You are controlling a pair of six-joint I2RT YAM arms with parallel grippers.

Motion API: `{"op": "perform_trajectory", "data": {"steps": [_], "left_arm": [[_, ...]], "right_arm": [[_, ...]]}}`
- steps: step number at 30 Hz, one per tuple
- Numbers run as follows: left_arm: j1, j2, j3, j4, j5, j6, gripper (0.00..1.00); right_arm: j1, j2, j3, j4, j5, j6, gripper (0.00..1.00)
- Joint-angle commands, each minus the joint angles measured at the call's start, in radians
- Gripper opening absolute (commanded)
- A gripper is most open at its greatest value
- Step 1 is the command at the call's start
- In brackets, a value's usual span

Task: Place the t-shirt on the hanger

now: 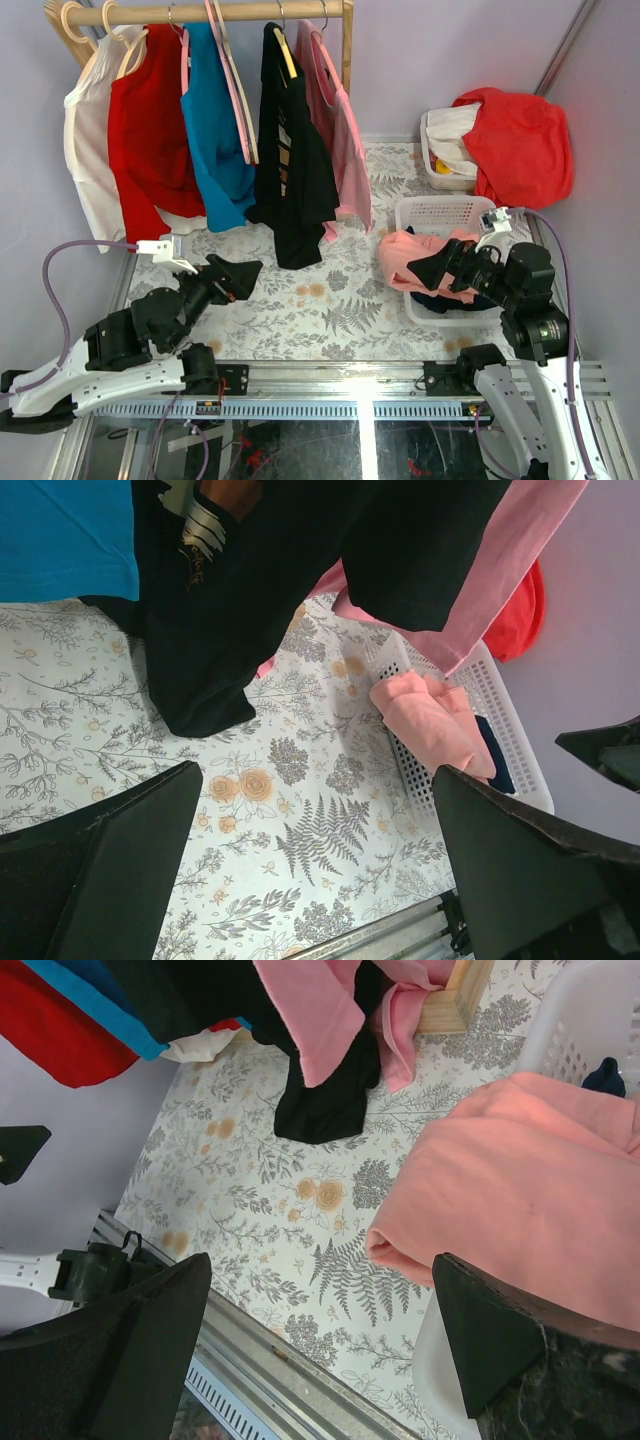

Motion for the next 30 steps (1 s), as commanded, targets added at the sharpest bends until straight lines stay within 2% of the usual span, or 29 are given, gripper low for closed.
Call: {"op": "perform_trajectory", "data": {"steps": [1,12,18,25,30], "left_arm": [[0.003,-0.002,0.009,-0.004,-0.036,-0.018,1.00],[0.003,0.020,0.005,0.010,-0.023,-0.017,1.00],[0.003,0.048,0.001,0.030,-0.011,-0.004,1.00],[0.003,0.115,-0.025,0.098,0.041,0.012,1.00],[0.002,0.178,-0.015,0.127,0.066,0.028,1.00]], "right_arm": [[0.000,0.013,0.041,0.005,-0.002,-0.002,0.99],[0.000,0.006,0.037,-0.009,-0.001,0.004,0.99],[0.001,0.102,0.086,-0.109,0.057,-0.002,0.99],[0.002,0.241,0.024,-0.054,-0.083,-0.058,0.99],[0.011,0.323,0.066,-0.094,0.060,-0.083,0.99]]}}
